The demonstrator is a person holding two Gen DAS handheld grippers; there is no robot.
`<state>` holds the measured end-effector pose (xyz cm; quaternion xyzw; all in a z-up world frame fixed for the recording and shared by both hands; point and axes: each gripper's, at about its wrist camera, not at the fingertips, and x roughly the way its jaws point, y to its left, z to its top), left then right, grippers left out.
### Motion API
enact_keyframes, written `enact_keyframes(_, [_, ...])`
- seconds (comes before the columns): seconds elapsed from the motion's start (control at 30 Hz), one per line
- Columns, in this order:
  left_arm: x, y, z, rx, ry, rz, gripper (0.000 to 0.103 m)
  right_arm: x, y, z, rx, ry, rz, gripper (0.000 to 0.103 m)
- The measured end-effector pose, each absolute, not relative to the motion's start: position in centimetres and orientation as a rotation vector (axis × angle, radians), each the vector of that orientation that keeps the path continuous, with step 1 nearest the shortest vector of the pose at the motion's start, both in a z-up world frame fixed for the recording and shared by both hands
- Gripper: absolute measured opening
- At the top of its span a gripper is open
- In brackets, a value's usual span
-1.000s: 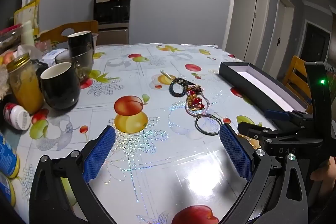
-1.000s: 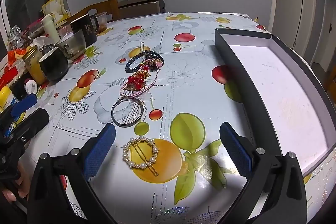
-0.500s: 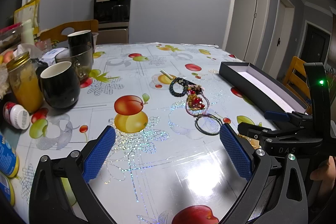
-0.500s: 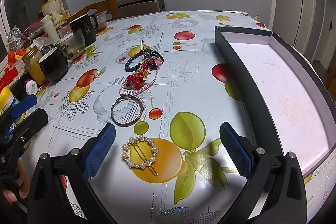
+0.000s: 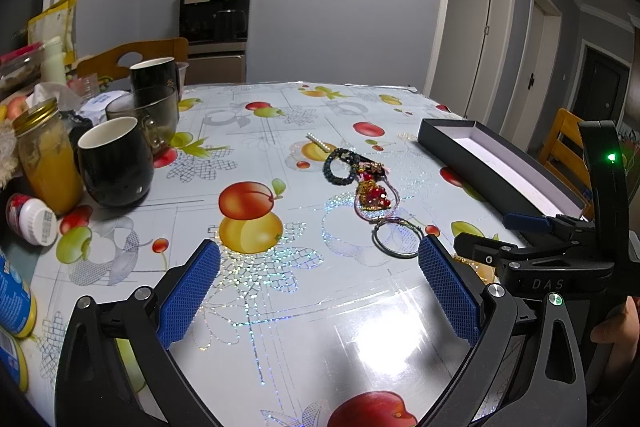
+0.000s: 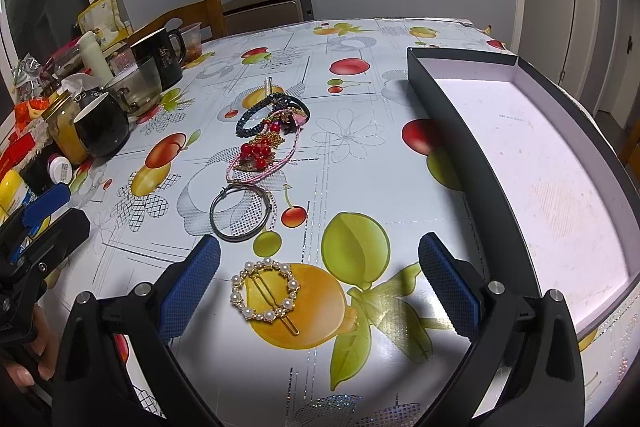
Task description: Organize jewelry
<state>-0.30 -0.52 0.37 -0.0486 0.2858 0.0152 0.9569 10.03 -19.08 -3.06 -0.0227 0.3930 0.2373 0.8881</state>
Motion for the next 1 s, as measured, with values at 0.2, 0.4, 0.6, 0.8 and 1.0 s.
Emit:
enact_keyframes(0.2, [-0.3,-0.4,0.2,-0.100,0.580,0.031,0.101,10.1,-19.1,-3.1,-0.042,0.819,0.493,0.098])
enact_keyframes(0.4, [-0.3,-0.3,0.2,-0.101,0.580,0.030,0.101,10.2,-19.2,-3.1,-0.040,0.820,0.494,0.098])
enact_keyframes(0.6, [-0.3,-0.3,0.2,-0.102,0.580,0.031,0.101,10.2,-19.2,-3.0,-0.038,0.820,0.495,0.098])
enact_keyframes(0.8, [-0.3,0.3,0.0,-0.113,0.581,0.036,0.101,10.3,-19.0,-3.1,-0.042,0.825,0.506,0.098])
enact_keyframes(1.0, [-0.2,0.9,-0.1,-0.148,0.581,0.053,0.101,9.4,-18.6,-2.7,-0.069,0.787,0.503,0.098])
